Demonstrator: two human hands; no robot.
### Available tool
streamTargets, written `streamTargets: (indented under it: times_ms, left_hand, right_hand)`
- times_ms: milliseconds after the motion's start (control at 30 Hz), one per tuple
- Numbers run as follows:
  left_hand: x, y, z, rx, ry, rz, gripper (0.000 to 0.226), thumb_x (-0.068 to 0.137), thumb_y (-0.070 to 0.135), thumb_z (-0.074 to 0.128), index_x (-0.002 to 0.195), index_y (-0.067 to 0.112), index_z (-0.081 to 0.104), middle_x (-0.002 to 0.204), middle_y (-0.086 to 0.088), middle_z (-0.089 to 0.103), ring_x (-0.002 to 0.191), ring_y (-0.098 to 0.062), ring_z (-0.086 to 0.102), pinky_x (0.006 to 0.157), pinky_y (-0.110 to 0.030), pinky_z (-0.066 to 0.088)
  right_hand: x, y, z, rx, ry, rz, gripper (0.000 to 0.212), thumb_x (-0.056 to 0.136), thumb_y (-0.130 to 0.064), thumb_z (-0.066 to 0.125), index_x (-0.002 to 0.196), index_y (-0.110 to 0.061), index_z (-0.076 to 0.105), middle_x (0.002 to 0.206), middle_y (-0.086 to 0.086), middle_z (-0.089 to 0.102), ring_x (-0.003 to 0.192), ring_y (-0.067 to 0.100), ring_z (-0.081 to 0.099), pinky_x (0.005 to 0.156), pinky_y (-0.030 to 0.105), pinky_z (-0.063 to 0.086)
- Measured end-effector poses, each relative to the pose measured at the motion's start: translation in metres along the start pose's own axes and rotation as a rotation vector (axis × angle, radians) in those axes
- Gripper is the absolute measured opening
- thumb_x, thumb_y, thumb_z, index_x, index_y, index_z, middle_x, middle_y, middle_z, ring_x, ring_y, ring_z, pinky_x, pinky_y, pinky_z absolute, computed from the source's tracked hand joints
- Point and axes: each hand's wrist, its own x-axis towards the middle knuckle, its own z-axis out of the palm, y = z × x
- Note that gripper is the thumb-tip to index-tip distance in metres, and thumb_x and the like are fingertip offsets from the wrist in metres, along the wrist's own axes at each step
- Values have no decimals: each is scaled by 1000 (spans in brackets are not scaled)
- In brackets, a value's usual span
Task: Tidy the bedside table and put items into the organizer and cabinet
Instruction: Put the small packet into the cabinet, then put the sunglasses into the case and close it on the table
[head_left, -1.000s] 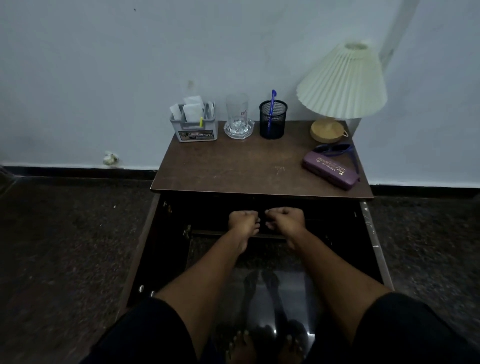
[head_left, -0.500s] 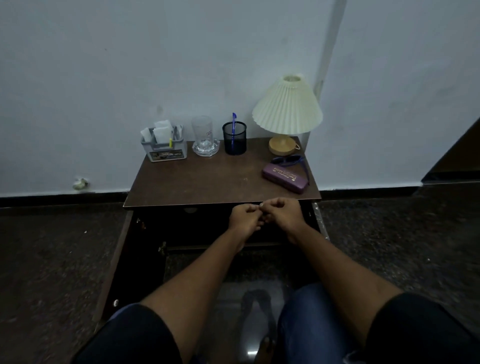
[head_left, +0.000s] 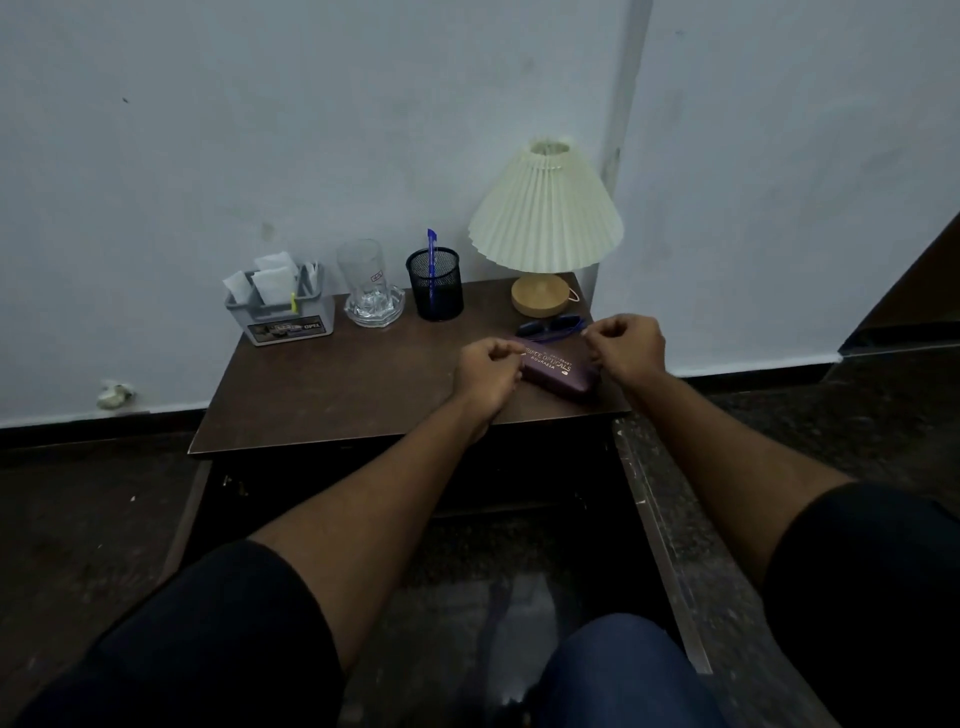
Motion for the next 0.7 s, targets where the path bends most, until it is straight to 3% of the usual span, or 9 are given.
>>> streamTargets:
  times_ms: [67, 167, 267, 467, 700]
  left_hand:
    - [13, 0, 0, 6, 26, 13, 23, 94, -5, 53, 91, 12, 68, 73, -1, 64, 60, -10, 55, 56, -19, 47]
    - [26, -6, 0, 0, 46, 17, 30, 95, -3, 53, 80, 20, 65, 75, 1, 66, 63, -9, 57, 58, -22, 49]
    - [33, -14, 1, -22, 74, 19, 31, 94, -3, 53, 79, 22, 65, 74, 1, 66, 62, -8, 58, 56, -20, 50]
    - [37, -28, -3, -63, 109, -4, 22, 95, -2, 53, 93, 14, 67, 81, -3, 66, 64, -8, 59, 57, -20, 51]
    - [31, -30, -13, -95, 121, -1, 25, 95, 0, 53, 87, 20, 67, 84, -3, 68, 68, -9, 61, 61, -21, 53]
  right_hand:
    - [15, 4, 3, -92, 17, -16, 9, 81, -18, 76, 73, -17, 74, 76, -2, 73, 79, 19, 71, 84, 41, 61]
    - [31, 10, 10, -205, -8, -40, 3, 81, -20, 76, 82, -17, 76, 83, 1, 72, 87, 20, 69, 84, 34, 58]
    - [44, 15, 17, -286, -18, -14, 15, 79, -21, 77, 88, -9, 76, 90, 9, 74, 86, 25, 69, 82, 39, 60]
    - [55, 17, 24, -397, -20, 8, 14, 82, -15, 70, 92, -7, 76, 95, 13, 74, 87, 31, 69, 80, 42, 61]
    - [52, 5, 9, -351, 42, -3, 17, 82, -9, 68, 94, -4, 80, 95, 15, 76, 91, 33, 71, 85, 43, 60]
